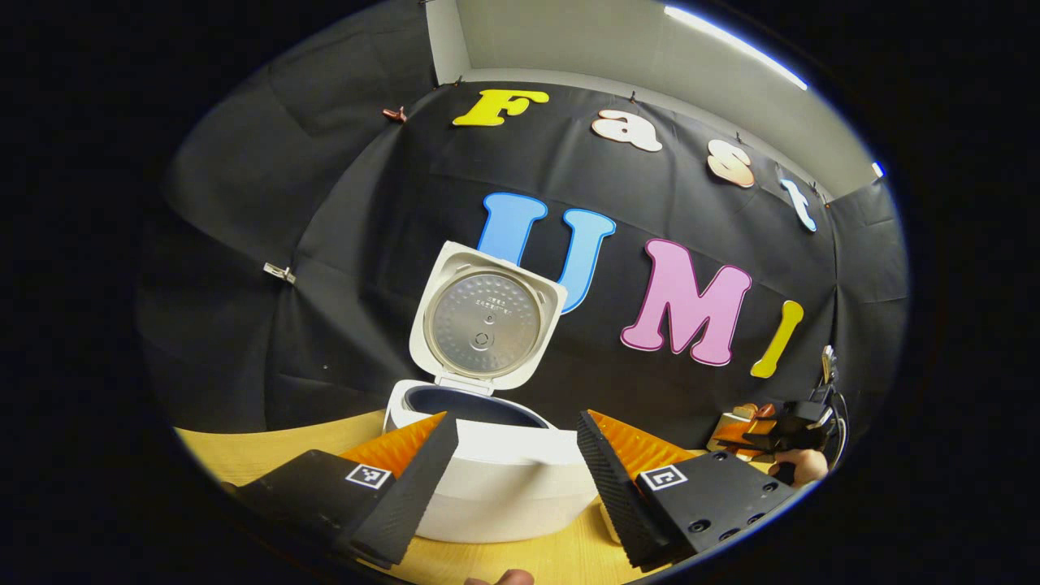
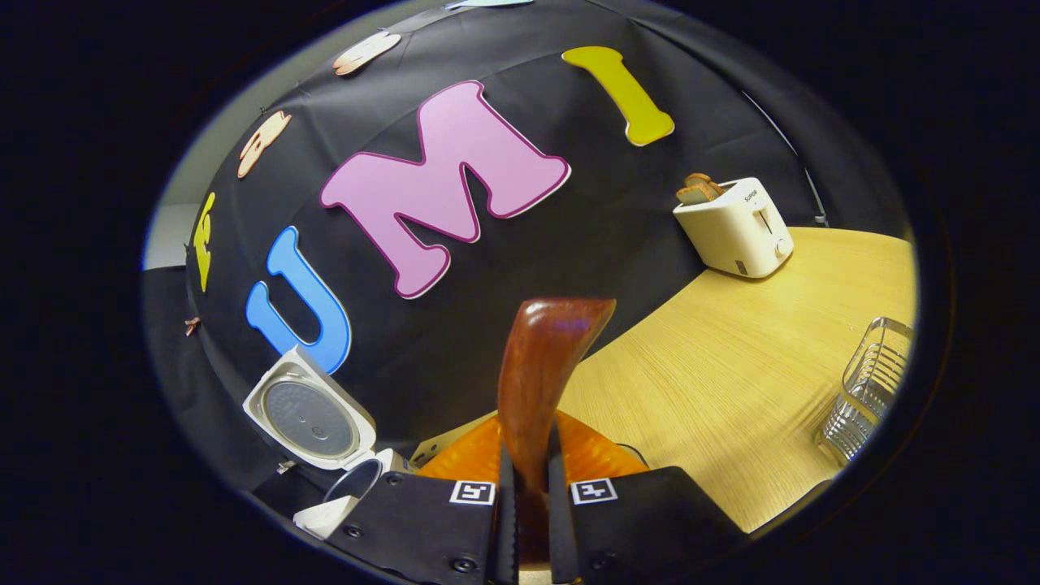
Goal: Close the left gripper, press the button to open the rice cooker; take a wooden spoon from the chopstick holder with the right hand, scoop a spoonful of rice and pour it into the rice cooker, then put the wooden spoon back into the chopstick holder.
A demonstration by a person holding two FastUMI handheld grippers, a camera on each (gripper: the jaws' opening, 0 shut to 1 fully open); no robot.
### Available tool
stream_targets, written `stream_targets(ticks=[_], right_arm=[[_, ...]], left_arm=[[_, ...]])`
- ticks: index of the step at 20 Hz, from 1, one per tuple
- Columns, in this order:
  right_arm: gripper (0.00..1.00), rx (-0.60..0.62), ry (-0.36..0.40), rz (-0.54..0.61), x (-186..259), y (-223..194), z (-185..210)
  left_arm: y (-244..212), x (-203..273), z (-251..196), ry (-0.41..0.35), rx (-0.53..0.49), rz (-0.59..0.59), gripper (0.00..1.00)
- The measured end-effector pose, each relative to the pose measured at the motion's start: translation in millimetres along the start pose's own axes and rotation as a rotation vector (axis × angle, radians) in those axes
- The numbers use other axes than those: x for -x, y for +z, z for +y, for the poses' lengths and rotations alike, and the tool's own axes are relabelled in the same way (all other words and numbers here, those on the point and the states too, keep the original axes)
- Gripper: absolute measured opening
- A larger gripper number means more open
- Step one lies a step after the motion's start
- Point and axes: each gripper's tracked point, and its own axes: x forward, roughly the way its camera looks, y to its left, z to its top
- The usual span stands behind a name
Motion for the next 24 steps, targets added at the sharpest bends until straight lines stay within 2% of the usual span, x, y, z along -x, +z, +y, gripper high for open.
stream_targets(ticks=[6,9,14,19,24], right_arm=[[0.19,0.007,0.066,-0.029,4.1,21.3,63.1],[0.19,-0.016,0.126,-0.023,1.1,23.7,110.7],[0.19,0.002,0.216,-0.009,-13.6,16.9,192.5],[0.19,0.075,0.279,0.035,-46.2,-23.6,258.2],[0.18,0.127,0.298,0.099,-77.5,-80.4,292.2]], left_arm=[[6.0,2.6,16.9,0.032,-0.014,-0.011,0.95],[10.7,4.5,28.5,0.053,-0.012,-0.019,0.95],[17.6,10.6,49.0,0.108,-0.074,-0.027,0.95],[20.7,14.1,62.7,0.125,-0.065,-0.028,0.95],[18.1,17.6,80.9,0.160,-0.054,-0.022,0.95]])
